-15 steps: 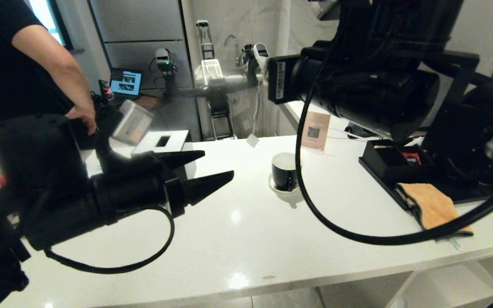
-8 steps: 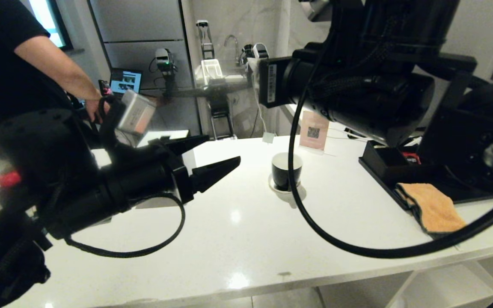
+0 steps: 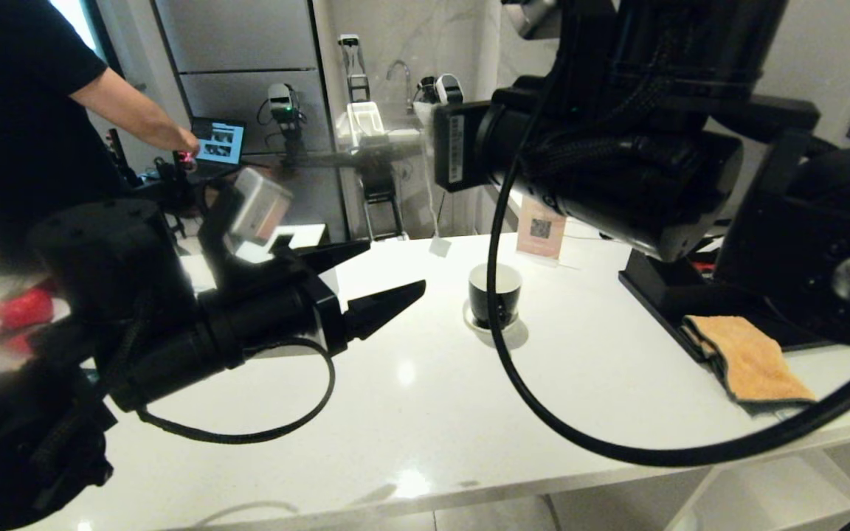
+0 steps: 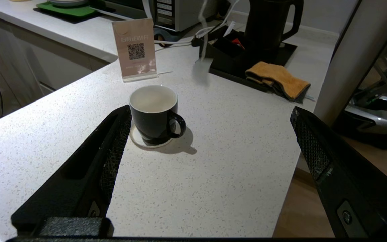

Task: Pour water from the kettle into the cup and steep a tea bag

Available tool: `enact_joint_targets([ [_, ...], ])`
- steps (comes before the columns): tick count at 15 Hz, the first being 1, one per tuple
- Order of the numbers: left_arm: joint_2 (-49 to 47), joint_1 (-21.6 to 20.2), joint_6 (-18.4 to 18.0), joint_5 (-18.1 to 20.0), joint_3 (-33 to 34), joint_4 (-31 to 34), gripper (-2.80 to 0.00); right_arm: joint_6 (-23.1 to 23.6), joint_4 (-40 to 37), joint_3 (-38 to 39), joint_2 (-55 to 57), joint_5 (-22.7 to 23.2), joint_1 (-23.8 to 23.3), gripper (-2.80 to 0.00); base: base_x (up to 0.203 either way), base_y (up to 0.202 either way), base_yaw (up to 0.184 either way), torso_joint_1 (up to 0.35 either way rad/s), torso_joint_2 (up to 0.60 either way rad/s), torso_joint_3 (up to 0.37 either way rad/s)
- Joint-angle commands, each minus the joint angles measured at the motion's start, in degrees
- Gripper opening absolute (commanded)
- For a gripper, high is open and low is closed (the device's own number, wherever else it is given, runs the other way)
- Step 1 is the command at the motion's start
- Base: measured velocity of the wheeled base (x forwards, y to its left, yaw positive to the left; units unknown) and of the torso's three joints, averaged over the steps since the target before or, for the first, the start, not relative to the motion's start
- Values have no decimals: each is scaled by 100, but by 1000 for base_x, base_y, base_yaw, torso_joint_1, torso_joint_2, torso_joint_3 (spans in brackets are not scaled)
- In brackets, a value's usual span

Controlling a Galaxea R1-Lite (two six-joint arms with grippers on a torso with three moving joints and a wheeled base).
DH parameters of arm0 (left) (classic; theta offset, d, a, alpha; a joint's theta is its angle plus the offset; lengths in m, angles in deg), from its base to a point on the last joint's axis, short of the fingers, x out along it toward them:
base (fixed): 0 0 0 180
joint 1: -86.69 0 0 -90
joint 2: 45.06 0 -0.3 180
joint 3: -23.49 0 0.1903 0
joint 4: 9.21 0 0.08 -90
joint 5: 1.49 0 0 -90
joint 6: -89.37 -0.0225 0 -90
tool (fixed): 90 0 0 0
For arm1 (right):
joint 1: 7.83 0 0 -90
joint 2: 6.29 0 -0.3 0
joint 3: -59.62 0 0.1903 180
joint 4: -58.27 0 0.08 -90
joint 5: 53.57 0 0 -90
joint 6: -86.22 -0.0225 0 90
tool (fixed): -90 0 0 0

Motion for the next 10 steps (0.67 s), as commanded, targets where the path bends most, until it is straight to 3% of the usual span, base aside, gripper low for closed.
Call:
enact_joint_targets([
  [1,-77,4,4,9,-49,-51,0,6,18,-4,9,-9,47,-280,0,0,0,0,0,0],
  [10,-314,28,1,14,-267,-71,0,6,18,-4,27,-15,55,-280,0,0,0,0,0,0],
])
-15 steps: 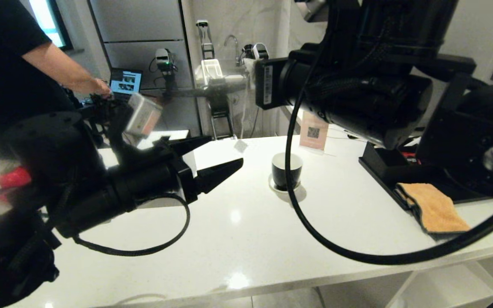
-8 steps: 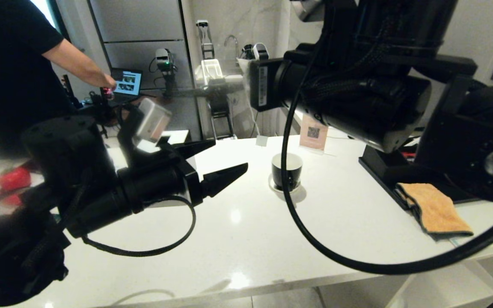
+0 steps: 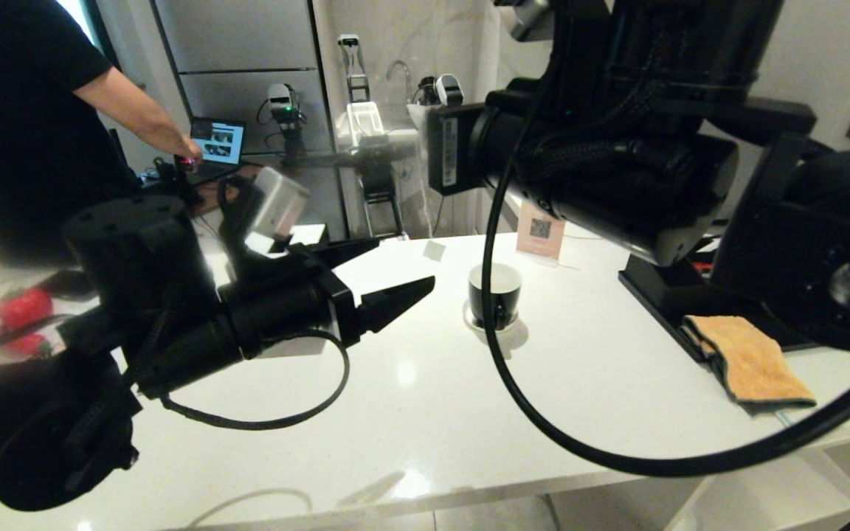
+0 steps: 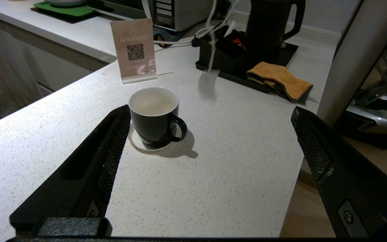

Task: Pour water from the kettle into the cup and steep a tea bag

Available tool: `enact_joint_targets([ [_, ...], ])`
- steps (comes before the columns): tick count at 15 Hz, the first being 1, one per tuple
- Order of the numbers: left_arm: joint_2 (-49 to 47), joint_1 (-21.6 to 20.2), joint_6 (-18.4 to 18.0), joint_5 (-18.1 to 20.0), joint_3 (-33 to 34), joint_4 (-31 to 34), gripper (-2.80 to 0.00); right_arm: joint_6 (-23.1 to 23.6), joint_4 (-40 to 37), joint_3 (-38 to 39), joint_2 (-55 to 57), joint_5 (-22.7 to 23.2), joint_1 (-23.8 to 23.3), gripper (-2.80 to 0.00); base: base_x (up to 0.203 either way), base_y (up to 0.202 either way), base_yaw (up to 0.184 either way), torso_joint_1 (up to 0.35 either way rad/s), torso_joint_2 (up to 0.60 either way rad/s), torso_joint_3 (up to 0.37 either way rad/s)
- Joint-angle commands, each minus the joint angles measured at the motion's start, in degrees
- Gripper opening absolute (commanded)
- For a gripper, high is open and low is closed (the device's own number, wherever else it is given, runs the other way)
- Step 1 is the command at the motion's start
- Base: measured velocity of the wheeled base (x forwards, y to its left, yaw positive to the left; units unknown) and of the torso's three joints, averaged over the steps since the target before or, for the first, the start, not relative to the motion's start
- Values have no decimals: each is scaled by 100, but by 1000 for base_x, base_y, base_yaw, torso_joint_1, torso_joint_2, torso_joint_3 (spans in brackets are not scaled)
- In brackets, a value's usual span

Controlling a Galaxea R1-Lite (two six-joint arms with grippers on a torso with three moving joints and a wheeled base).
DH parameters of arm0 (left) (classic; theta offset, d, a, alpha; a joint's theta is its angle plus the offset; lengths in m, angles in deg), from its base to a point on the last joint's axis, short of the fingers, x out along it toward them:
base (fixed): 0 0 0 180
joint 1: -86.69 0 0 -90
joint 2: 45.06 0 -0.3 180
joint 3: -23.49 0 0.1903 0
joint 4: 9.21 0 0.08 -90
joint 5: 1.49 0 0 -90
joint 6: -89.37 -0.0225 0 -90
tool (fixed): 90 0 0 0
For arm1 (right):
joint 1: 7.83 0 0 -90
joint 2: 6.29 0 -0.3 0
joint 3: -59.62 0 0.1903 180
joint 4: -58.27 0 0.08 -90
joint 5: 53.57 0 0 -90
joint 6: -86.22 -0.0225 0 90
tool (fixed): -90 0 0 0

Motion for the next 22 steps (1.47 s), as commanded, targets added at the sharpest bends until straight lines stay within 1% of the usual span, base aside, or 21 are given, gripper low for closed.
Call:
enact_joint_targets([
  [1,-86,7,1,16,-96,-38,0,-2,13,-2,8,-16,3,-280,0,0,0,0,0,0],
  [5,-251,8,-2,20,-287,-38,0,-3,22,-2,43,-15,3,-280,0,0,0,0,0,0],
  [8,-346,43,7,20,-279,-232,0,-3,22,-10,78,-15,3,-280,0,0,0,0,0,0],
  [13,-407,87,6,20,-287,-249,0,-12,-24,-281,252,-7,3,-280,0,0,0,0,0,0],
  [22,-426,89,8,20,-287,-285,0,-29,-4,-257,271,-7,-6,-280,0,0,0,0,0,0],
])
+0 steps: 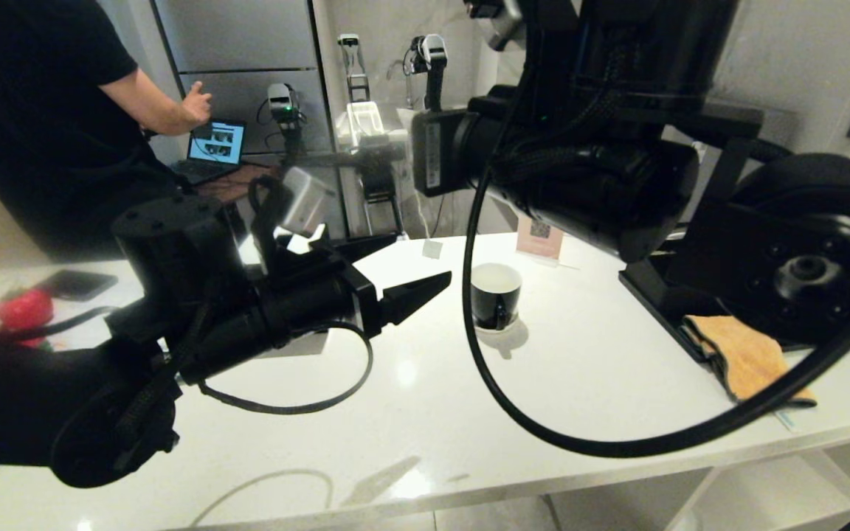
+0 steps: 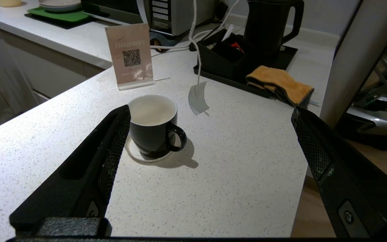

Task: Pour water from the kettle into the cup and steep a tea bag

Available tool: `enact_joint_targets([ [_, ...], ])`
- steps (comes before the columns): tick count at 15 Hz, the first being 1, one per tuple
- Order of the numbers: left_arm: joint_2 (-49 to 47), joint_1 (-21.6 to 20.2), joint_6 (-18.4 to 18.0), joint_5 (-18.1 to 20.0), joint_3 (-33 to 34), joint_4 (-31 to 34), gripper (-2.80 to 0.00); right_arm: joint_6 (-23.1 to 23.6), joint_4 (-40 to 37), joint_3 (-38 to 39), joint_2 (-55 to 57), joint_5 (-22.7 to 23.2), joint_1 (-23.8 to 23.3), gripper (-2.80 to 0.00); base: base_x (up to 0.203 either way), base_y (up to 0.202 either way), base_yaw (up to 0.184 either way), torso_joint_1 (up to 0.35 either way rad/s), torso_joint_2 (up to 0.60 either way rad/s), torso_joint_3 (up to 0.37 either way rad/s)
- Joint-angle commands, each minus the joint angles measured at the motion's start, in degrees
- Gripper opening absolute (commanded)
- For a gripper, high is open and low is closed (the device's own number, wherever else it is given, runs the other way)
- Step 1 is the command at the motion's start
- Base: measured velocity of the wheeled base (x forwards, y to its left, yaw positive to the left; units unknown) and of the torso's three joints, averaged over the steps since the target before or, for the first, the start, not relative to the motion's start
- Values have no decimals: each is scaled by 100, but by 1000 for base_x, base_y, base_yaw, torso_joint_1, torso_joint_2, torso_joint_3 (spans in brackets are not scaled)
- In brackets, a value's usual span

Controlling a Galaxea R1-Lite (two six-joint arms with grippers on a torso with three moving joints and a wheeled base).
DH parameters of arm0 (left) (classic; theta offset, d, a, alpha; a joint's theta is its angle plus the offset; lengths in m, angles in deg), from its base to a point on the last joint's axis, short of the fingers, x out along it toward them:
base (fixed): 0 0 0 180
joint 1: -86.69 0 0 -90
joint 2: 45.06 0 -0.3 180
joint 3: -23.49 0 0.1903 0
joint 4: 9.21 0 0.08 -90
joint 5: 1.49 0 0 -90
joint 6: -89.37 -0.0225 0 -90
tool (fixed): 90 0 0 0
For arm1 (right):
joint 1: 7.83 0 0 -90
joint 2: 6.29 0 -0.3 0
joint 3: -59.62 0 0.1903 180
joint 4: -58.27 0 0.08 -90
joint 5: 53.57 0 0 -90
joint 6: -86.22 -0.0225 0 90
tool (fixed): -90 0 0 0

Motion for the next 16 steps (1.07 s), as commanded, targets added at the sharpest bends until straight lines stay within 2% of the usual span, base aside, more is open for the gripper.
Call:
enact_joint_targets([
  [1,12,7,3,13,1,-35,0,4,13,14,7,-18,-5,-280,0,0,0,0,0,0],
  [16,47,77,-50,13,54,-246,0,-5,31,32,-2,-26,-14,-280,0,0,0,0,0,0],
])
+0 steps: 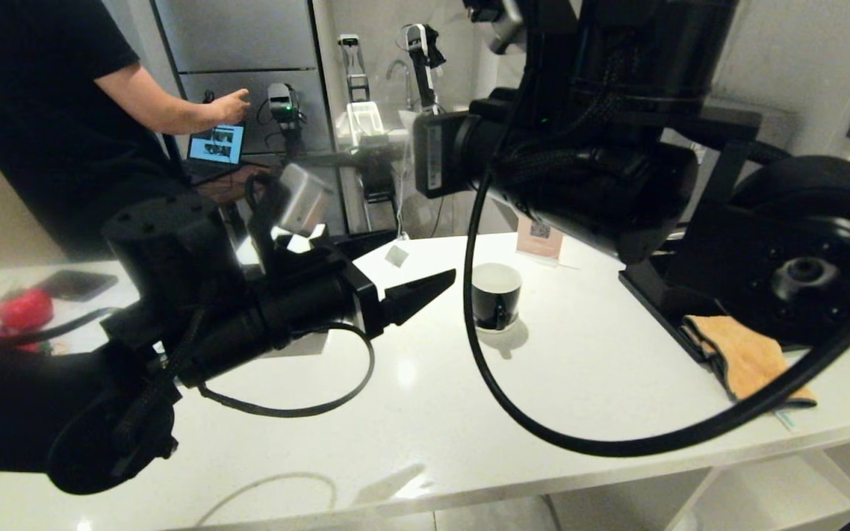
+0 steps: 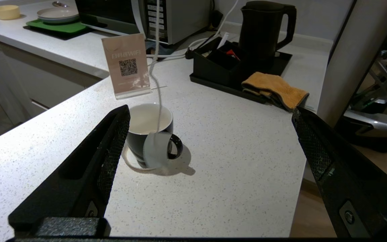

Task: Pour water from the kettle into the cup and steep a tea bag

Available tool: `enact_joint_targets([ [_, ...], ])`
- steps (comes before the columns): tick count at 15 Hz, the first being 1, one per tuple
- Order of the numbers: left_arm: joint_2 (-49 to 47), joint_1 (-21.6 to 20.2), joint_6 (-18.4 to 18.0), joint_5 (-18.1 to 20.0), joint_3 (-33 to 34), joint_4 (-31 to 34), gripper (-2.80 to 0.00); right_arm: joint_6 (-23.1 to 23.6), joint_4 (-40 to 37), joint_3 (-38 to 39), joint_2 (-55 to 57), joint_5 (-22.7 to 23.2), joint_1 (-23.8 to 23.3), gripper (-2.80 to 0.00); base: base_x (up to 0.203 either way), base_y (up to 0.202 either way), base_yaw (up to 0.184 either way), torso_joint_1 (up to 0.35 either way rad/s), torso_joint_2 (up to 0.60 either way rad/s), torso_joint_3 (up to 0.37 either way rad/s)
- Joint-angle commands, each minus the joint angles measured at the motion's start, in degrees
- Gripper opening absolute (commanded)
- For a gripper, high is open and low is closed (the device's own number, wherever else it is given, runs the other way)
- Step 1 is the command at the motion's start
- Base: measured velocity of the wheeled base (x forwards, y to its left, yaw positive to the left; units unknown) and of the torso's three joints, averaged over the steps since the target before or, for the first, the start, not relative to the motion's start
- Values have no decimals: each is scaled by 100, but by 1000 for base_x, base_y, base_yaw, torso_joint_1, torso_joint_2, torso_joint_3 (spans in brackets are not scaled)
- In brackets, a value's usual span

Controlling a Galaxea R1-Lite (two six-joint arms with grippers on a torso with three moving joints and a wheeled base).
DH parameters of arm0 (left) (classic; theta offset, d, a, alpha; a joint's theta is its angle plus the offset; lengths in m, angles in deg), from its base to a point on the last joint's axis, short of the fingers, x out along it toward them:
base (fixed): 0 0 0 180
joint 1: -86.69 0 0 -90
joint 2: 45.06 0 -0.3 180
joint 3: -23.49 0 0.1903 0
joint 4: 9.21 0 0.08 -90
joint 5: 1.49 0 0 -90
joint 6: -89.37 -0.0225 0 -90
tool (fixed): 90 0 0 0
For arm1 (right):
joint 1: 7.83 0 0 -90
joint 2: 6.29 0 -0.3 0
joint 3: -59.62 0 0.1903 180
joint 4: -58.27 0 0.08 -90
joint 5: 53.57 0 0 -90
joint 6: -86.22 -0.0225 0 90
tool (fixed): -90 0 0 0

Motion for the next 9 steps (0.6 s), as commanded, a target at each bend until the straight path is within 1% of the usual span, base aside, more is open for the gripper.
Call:
enact_joint_targets([
  [1,15,3,-38,14,-1,-39,0,1,13,-1,-2,-9,2,-280,0,0,0,0,0,0],
  [6,15,12,-56,23,6,-39,0,2,13,-1,-2,-9,2,-280,0,0,0,0,0,0],
  [7,15,12,-56,23,0,-46,-280,10,13,-1,-2,-9,2,-280,0,0,0,0,0,0],
  [9,15,12,-48,32,8,-85,-280,10,22,-1,-2,-9,2,-280,0,0,0,0,0,0],
])
